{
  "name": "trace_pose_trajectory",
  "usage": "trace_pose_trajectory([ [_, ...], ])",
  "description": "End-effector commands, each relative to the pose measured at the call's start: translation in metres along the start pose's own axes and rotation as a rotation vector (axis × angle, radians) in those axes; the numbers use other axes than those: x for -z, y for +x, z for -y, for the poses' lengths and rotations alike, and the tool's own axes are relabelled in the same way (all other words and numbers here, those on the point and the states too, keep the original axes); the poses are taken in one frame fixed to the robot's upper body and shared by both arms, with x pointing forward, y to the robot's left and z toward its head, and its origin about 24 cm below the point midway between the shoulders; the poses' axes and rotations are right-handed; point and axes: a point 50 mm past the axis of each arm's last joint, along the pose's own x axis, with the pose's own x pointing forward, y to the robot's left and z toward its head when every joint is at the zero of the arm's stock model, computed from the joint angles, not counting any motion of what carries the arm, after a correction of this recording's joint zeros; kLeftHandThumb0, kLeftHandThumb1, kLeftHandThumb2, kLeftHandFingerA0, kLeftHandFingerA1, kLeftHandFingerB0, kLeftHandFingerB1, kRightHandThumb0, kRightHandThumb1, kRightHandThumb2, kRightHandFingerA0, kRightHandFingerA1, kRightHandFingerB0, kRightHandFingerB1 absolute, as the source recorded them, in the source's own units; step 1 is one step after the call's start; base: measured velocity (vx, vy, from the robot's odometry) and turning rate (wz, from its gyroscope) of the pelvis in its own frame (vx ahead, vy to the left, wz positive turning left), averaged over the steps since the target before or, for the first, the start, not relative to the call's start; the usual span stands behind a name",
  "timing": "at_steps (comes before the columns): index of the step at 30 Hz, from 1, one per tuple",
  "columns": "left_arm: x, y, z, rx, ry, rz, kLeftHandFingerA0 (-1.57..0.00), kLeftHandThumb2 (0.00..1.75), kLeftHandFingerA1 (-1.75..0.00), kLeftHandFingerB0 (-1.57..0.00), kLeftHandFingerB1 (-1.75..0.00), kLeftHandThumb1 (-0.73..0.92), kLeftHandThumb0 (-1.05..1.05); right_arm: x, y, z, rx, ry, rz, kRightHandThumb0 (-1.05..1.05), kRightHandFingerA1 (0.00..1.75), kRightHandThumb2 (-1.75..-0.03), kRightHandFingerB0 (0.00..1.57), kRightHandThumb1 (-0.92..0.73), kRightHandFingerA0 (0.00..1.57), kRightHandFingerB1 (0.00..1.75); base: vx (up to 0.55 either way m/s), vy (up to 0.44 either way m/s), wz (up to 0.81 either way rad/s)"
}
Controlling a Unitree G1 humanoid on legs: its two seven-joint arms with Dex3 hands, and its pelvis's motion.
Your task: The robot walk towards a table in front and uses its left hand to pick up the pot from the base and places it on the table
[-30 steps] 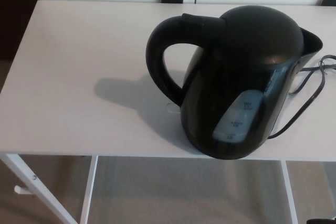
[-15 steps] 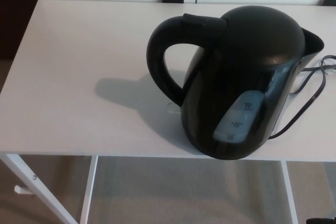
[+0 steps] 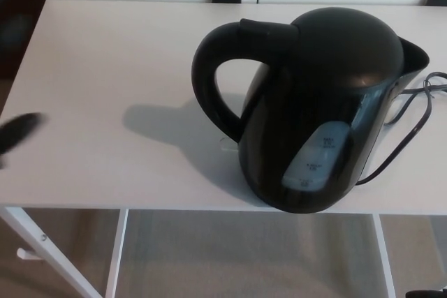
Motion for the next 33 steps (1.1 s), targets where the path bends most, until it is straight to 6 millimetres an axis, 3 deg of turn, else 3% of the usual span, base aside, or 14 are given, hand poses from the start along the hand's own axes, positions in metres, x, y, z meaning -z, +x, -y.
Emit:
trace_pose_trajectory([
  [1,0.021,0.044,0.042,0.000,0.127,-0.173,-0.21,0.68,-0.39,-0.12,-0.34,0.41,-0.60,0.004,-0.002,0.009,0.019,-0.066,-0.026,-0.47,0.57,-0.56,0.68,-0.51,0.83,0.50,0.00,0.000,0.00],
  [3,0.021,0.062,0.055,0.008,0.139,-0.163,-0.20,0.65,-0.38,-0.13,-0.34,0.41,-0.52,0.002,-0.002,0.009,0.024,-0.069,-0.023,-0.48,0.57,-0.56,0.69,-0.51,0.83,0.51,0.00,0.000,0.00],
  [7,0.021,0.067,0.059,0.006,0.146,-0.165,-0.20,0.65,-0.38,-0.13,-0.34,0.41,-0.52,0.002,-0.002,0.009,0.023,-0.070,-0.021,-0.48,0.57,-0.56,0.69,-0.51,0.83,0.51,0.00,0.000,0.00],
  [8,0.023,0.076,0.070,0.042,0.174,-0.172,-0.01,0.86,-0.48,0.00,-0.47,0.32,-0.27,0.002,-0.002,0.007,0.013,-0.069,-0.015,-0.45,0.57,-0.56,0.66,-0.51,0.82,0.51,0.00,0.000,0.00],
  [13,0.025,0.083,0.079,0.062,0.193,-0.178,-0.01,0.86,-0.48,0.00,-0.47,0.30,-0.28,0.002,-0.003,0.005,0.003,-0.072,-0.015,-0.45,0.55,-0.56,0.65,-0.52,0.79,0.50,0.00,0.000,0.00],
  [16,0.030,0.093,0.096,0.101,0.158,-0.197,0.00,0.86,-0.48,0.00,-0.47,0.30,-0.30,-0.002,-0.001,0.003,0.000,-0.077,0.009,-0.46,0.57,-0.56,0.66,-0.51,0.80,0.52,0.00,0.000,0.00],
  [26,0.028,0.103,0.110,0.120,0.177,-0.179,0.00,0.85,-0.48,0.00,-0.48,0.24,-0.33,-0.010,0.002,0.003,-0.002,-0.091,0.043,-0.47,0.58,-0.56,0.65,-0.52,0.81,0.51,0.00,0.000,0.00],
  [27,0.028,0.104,0.111,0.120,0.183,-0.179,-0.16,0.71,-0.38,-0.08,-0.34,0.42,-0.67,-0.011,0.003,0.003,0.001,-0.098,0.045,-0.48,0.57,-0.56,0.66,-0.52,0.81,0.51,0.00,0.000,0.00],
  [32,0.028,0.105,0.111,0.107,0.187,-0.176,-0.16,0.71,-0.39,-0.07,-0.34,0.42,-0.65,-0.014,0.003,0.003,0.011,-0.109,0.050,-0.48,0.59,-0.56,0.69,-0.51,0.85,0.52,0.00,0.000,0.00],
  [33,0.028,0.105,0.110,0.104,0.190,-0.182,-0.01,0.85,-0.48,0.00,-0.48,0.25,-0.33,-0.015,0.003,0.004,0.012,-0.107,0.052,-0.48,0.58,-0.56,0.69,-0.51,0.83,0.52,0.00,0.000,0.00],
])
